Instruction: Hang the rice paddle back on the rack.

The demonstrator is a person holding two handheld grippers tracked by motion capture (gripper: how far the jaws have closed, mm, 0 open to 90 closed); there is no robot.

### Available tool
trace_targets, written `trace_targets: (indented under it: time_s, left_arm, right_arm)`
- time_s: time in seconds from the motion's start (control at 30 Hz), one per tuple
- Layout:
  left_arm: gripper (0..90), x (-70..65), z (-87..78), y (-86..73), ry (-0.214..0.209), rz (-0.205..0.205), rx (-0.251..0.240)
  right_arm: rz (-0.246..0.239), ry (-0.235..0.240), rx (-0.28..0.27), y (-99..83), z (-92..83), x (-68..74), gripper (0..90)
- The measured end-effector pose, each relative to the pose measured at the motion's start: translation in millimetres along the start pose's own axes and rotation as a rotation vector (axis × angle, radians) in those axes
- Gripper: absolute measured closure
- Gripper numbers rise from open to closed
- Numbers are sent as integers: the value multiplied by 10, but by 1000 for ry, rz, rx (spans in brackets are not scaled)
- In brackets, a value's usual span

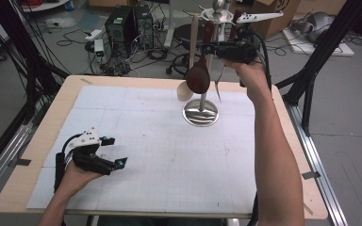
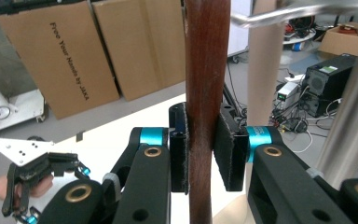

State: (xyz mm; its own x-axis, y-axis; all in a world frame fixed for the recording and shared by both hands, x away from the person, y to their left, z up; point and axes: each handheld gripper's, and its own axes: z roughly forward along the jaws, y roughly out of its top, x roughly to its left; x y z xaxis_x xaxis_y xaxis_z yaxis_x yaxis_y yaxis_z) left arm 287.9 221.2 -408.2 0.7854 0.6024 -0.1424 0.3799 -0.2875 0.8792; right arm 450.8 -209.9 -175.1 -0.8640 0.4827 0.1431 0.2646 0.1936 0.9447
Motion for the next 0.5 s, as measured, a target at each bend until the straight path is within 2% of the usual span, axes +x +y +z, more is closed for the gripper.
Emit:
trace_targets:
  time_s: [0.37,0.5]
  left_arm:
    - [70,-13,3,2,0,5,-1]
    - [70,-6,-3,2,7,3,0]
  right_arm:
    - [16,-8,9,-1,32,-55,772]
    - [20,-28,13,-7,21,-80,769]
